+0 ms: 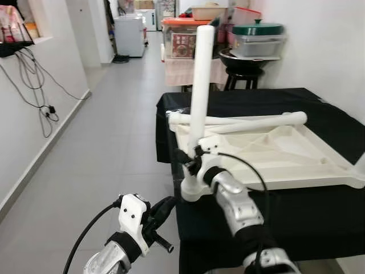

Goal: Building children table

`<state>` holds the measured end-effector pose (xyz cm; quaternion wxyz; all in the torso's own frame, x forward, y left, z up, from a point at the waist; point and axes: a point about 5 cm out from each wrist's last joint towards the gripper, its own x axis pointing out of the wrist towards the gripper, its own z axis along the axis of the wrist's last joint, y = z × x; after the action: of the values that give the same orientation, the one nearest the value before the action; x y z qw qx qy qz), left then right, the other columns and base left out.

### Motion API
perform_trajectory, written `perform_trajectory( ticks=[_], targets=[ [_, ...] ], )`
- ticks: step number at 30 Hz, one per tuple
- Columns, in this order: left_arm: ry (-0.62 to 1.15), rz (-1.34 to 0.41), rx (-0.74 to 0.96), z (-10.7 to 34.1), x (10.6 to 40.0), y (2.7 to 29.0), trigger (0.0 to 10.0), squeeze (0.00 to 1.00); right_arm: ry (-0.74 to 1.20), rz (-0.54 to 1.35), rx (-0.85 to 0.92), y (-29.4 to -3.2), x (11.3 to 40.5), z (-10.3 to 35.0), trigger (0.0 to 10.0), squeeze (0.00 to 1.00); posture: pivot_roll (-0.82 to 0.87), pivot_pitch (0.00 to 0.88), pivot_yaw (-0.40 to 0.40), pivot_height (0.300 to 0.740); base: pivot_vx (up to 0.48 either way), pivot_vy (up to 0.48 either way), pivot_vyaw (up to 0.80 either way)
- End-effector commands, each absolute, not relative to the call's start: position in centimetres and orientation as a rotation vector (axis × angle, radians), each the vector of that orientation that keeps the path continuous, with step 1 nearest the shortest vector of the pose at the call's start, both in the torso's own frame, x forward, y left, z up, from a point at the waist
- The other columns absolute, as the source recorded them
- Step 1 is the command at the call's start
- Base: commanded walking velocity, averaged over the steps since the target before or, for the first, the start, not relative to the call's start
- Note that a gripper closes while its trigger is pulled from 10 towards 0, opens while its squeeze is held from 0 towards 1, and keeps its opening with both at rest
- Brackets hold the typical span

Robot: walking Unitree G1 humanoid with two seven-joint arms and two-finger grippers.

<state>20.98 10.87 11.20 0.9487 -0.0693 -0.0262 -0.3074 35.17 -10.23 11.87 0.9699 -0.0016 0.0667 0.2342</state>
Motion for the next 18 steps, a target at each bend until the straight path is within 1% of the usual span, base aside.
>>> perform_trajectory(
  ticks=[1,5,6,7,9,10,11,12,13,15,16,18],
  targets=[
    [-0.034,-0.619,-0.12,10.9,21.0,11.0,10.0,0.0,0.168,0.445,0.008,-11.2,35.5,11.6,10.0,1.0,0.01,0.0,0.003,0.74,0.0,0.0,0.0],
    [-0.037,-0.605,-0.106,11.0,20.8,11.0,10.0,0.0,0.151,0.432,-0.025,-12.2,36.4,13.5,10.0,1.0,0.02,0.0,-0.002,0.74,0.0,0.0,0.0],
    [-0.039,-0.595,-0.096,11.1,20.7,11.1,10.0,0.0,0.114,0.471,-0.019,-12.6,37.0,14.7,10.0,0.0,0.03,0.0,-0.008,0.74,0.0,0.0,0.0],
    [-0.041,-0.588,-0.09,11.2,20.6,11.2,10.0,0.0,0.086,0.502,-0.014,-12.9,37.4,15.6,10.0,0.0,0.03,0.0,-0.008,0.74,0.0,0.0,0.0],
    [-0.041,-0.588,-0.09,11.2,20.6,11.2,10.0,0.0,0.086,0.502,-0.014,-12.9,37.4,15.6,10.0,0.0,0.03,0.0,-0.008,0.74,0.0,0.0,0.0],
    [-0.043,-0.582,-0.087,11.2,20.5,11.3,10.0,0.0,0.038,0.559,-0.003,-13.2,38.0,16.8,10.0,0.0,0.05,0.0,-0.014,0.74,0.0,0.0,0.0],
    [-0.043,-0.582,-0.087,11.2,20.5,11.3,10.0,0.0,0.038,0.559,-0.003,-13.2,38.0,16.8,10.0,0.0,0.05,0.0,-0.014,0.74,0.0,0.0,0.0],
    [-0.044,-0.573,-0.082,11.3,20.3,11.4,10.0,0.0,-0.001,0.647,0.005,-13.4,38.3,17.9,10.0,0.0,0.05,0.0,-0.016,0.74,0.0,0.0,0.0],
    [-0.044,-0.573,-0.082,11.3,20.3,11.4,10.0,0.0,-0.001,0.647,0.005,-13.4,38.3,17.9,10.0,0.0,0.05,0.0,-0.016,0.74,0.0,0.0,0.0],
    [-0.049,-0.548,-0.059,11.4,20.2,11.7,10.0,0.0,-0.012,0.832,-0.051,-13.4,38.3,18.7,10.0,0.0,0.07,0.0,-0.022,0.74,0.0,0.0,0.0],
    [-0.054,-0.536,-0.05,11.5,20.2,11.9,10.0,0.0,0.009,0.892,-0.082,-13.3,38.2,18.6,10.0,0.0,0.08,0.0,-0.028,0.74,0.0,0.0,0.0],
    [-0.054,-0.536,-0.05,11.5,20.2,11.9,10.0,0.0,0.009,0.892,-0.082,-13.3,38.2,18.6,10.0,0.0,0.08,0.0,-0.028,0.74,0.0,0.0,0.0]
  ],
)
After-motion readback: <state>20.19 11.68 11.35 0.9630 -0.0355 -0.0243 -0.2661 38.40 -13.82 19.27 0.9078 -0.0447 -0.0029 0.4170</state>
